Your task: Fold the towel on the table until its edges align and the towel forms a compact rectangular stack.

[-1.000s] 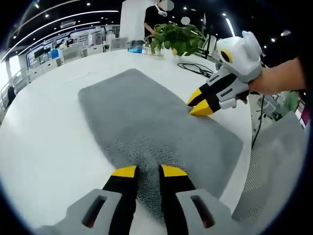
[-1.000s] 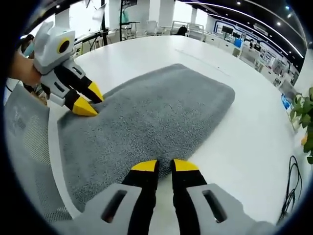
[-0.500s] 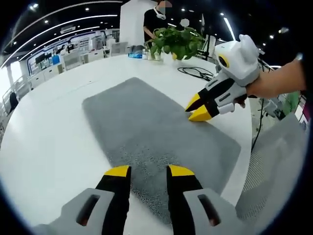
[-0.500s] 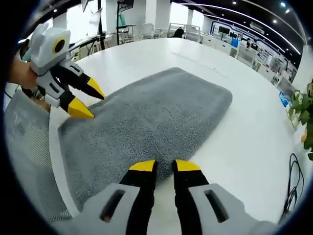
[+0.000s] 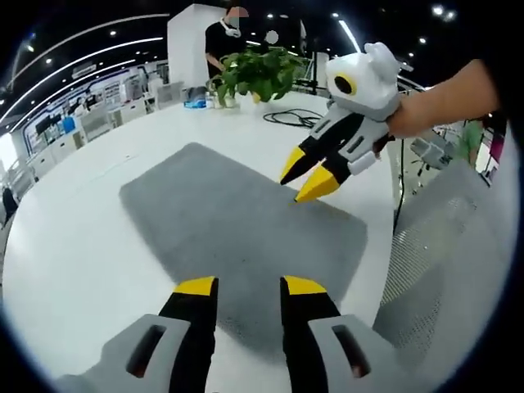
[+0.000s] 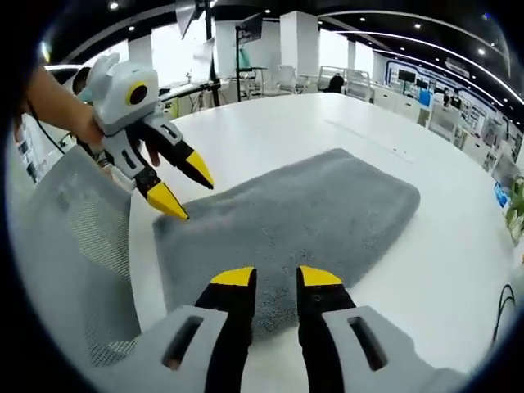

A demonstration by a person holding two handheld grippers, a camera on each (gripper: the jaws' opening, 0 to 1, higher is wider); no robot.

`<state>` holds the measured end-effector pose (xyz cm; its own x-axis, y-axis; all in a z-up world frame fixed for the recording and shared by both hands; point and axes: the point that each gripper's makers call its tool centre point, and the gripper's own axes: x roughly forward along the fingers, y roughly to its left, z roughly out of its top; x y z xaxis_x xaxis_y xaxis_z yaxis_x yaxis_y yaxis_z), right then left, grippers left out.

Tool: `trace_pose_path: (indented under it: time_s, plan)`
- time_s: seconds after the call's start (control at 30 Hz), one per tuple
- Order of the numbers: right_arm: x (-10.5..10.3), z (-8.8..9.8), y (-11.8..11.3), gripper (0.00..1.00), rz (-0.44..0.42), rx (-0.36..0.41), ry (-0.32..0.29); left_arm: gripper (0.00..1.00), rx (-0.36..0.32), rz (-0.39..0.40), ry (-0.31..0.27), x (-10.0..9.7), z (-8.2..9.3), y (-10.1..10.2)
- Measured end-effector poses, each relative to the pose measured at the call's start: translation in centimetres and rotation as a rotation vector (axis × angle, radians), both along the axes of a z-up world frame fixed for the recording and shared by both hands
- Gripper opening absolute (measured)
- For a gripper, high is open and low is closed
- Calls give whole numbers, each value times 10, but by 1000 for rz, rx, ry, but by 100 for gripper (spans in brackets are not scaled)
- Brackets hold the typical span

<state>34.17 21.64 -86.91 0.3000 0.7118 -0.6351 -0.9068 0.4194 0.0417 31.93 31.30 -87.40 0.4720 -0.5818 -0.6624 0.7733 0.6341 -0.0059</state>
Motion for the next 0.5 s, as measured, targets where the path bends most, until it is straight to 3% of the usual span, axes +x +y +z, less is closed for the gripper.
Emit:
trace_pose_path:
  time_s: [0.33,0.5]
  plan:
    - [-41,-1,2,27,111,11,33,31,11,-28,20,-19,-4,-2]
    - [-60,-8,2,30,174,-22,29,34,42,-93,29,-32,-13,-8]
